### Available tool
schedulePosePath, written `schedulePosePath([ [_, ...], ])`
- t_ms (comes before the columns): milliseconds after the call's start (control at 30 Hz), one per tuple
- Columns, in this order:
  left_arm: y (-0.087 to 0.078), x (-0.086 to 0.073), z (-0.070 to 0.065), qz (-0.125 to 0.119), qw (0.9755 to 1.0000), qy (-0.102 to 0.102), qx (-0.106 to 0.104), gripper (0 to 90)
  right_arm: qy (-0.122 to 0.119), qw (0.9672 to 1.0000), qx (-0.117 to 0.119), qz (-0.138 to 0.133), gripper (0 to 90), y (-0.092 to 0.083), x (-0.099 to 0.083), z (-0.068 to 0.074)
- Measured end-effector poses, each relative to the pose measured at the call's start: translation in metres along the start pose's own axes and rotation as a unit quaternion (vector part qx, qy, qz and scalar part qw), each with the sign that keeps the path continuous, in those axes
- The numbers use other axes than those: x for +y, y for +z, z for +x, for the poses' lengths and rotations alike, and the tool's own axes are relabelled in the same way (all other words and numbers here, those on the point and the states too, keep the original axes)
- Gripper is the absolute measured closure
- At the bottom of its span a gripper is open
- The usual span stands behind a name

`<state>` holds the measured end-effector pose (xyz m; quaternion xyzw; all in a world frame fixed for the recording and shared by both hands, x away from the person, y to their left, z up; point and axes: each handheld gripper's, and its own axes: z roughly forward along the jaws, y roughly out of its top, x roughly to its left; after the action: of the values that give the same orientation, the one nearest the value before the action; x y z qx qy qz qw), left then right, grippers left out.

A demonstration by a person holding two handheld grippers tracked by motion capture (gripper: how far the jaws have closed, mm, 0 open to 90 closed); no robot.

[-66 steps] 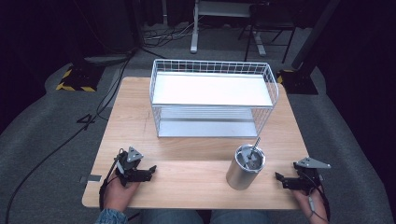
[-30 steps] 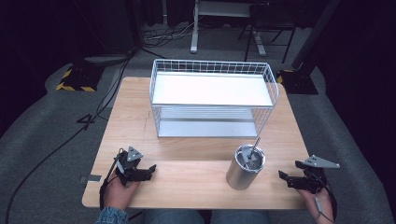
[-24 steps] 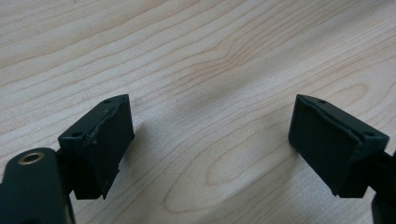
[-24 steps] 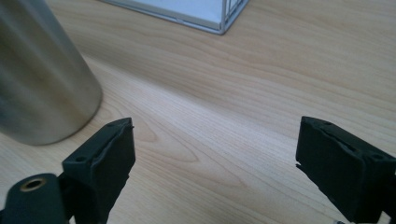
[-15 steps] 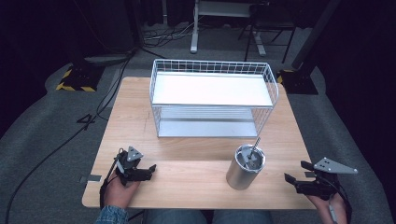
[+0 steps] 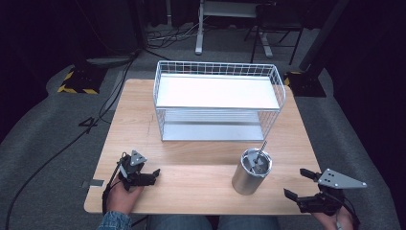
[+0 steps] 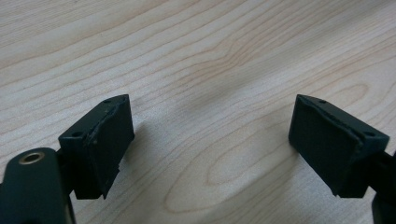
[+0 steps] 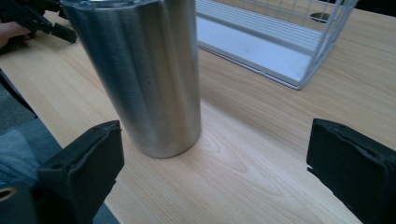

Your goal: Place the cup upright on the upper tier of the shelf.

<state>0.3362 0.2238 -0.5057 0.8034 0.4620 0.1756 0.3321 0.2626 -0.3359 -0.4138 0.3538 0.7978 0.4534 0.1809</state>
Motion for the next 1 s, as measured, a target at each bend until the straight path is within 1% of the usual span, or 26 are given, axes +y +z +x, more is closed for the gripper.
schedulePosePath([
  [100, 0.000, 0.000, 0.000, 0.000, 1.0000, 0.001, 0.001, 14.6, -0.003, 1.0000, 0.005, -0.001, 3.3, 0.004, 0.001, 0.003],
  [133, 0.000, 0.000, 0.000, -0.001, 1.0000, 0.000, 0.000, 14.6, -0.002, 0.9999, 0.012, 0.002, 0.4, 0.009, 0.001, 0.006],
  [167, 0.000, 0.000, 0.000, 0.000, 1.0000, 0.000, 0.000, 14.6, -0.001, 0.9999, 0.015, 0.003, 0.0, 0.011, 0.002, 0.008],
  [367, 0.000, 0.000, 0.000, 0.000, 1.0000, 0.001, 0.001, 14.6, -0.003, 0.9994, 0.035, 0.003, 0.0, 0.025, 0.002, 0.018],
  [467, 0.000, 0.000, 0.001, 0.001, 1.0000, 0.004, 0.001, 14.7, -0.010, 0.9987, 0.050, 0.007, 0.0, 0.036, 0.002, 0.024],
  [533, 0.000, 0.000, 0.001, 0.001, 1.0000, 0.002, 0.002, 14.7, -0.015, 0.9983, 0.056, 0.009, 0.0, 0.042, 0.001, 0.028],
  [567, 0.000, 0.000, 0.001, 0.001, 1.0000, 0.002, 0.002, 14.7, -0.015, 0.9983, 0.056, 0.009, 0.0, 0.042, 0.001, 0.028],
  [600, 0.000, 0.000, 0.001, 0.001, 1.0000, 0.002, 0.002, 14.7, -0.016, 0.9979, 0.063, 0.008, 0.0, 0.048, 0.001, 0.031],
  [633, 0.000, 0.000, 0.001, 0.001, 1.0000, 0.002, 0.002, 14.7, -0.016, 0.9979, 0.063, 0.008, 0.0, 0.048, 0.001, 0.031],
  [667, 0.000, 0.000, 0.001, 0.001, 1.0000, 0.002, 0.002, 14.6, -0.018, 0.9976, 0.067, 0.006, 0.0, 0.055, 0.001, 0.033],
  [833, 0.000, 0.000, 0.001, 0.001, 1.0000, 0.003, 0.002, 14.7, -0.021, 0.9973, 0.070, 0.002, 0.0, 0.070, 0.002, 0.035],
  [967, 0.000, 0.000, 0.001, 0.001, 1.0000, 0.002, 0.002, 14.7, -0.018, 0.9975, 0.069, -0.001, 0.0, 0.082, 0.001, 0.034],
  [1000, 0.000, 0.000, 0.001, 0.001, 1.0000, 0.002, 0.002, 14.7, -0.013, 0.9974, 0.071, -0.001, 0.0, 0.085, 0.001, 0.034],
])
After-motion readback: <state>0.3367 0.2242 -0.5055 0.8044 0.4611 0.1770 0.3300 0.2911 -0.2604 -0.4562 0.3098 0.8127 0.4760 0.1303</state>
